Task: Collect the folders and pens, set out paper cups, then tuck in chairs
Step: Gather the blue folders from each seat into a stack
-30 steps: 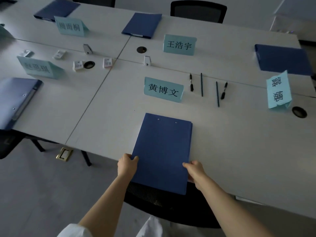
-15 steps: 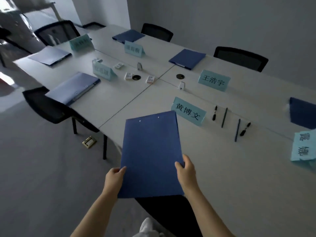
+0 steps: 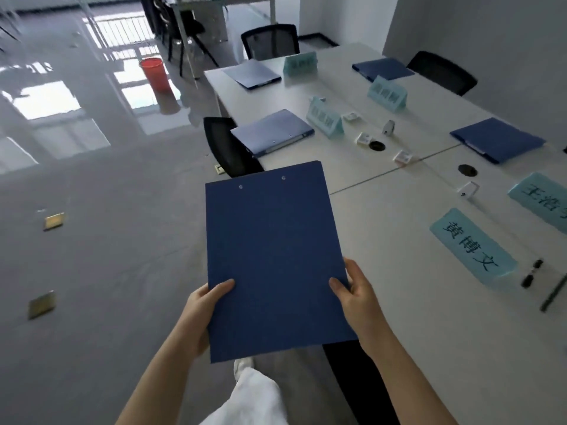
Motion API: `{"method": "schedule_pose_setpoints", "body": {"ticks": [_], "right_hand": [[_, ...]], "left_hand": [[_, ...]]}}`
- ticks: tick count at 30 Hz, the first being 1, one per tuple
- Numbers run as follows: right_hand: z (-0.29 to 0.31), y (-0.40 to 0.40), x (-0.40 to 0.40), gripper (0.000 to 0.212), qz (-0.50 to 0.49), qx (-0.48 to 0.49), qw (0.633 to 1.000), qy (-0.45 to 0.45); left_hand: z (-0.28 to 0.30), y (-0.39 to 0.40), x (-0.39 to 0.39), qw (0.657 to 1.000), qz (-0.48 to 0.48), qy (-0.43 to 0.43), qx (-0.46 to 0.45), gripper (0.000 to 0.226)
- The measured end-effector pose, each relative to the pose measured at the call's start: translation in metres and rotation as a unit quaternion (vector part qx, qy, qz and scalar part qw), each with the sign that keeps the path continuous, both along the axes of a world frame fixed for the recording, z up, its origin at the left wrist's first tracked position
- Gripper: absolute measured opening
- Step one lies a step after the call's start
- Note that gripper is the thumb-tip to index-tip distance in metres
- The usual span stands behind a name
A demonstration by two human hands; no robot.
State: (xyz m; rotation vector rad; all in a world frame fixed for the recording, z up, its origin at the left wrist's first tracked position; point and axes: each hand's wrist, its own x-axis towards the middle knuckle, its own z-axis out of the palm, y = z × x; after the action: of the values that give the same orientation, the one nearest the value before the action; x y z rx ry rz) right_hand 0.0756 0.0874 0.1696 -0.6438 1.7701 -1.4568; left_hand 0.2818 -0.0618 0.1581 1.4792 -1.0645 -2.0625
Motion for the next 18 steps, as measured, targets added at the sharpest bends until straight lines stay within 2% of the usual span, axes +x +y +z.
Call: {"method": "schedule_pose_setpoints", "body": {"ticks": [8, 18], "right_hand": [[-0.012, -0.158, 0.022, 0.037, 0.065, 0.028, 0.997, -0.018], [-0.011, -0.330, 0.009, 0.030, 0.089, 0.083, 0.992, -0.025]], "left_hand": [[-0.009, -0.122, 0.039, 0.998, 0.051, -0.006, 0.025, 0.037], [-0.006, -0.276, 0.038, 0.996, 0.089, -0.008, 0.022, 0.035]]}}
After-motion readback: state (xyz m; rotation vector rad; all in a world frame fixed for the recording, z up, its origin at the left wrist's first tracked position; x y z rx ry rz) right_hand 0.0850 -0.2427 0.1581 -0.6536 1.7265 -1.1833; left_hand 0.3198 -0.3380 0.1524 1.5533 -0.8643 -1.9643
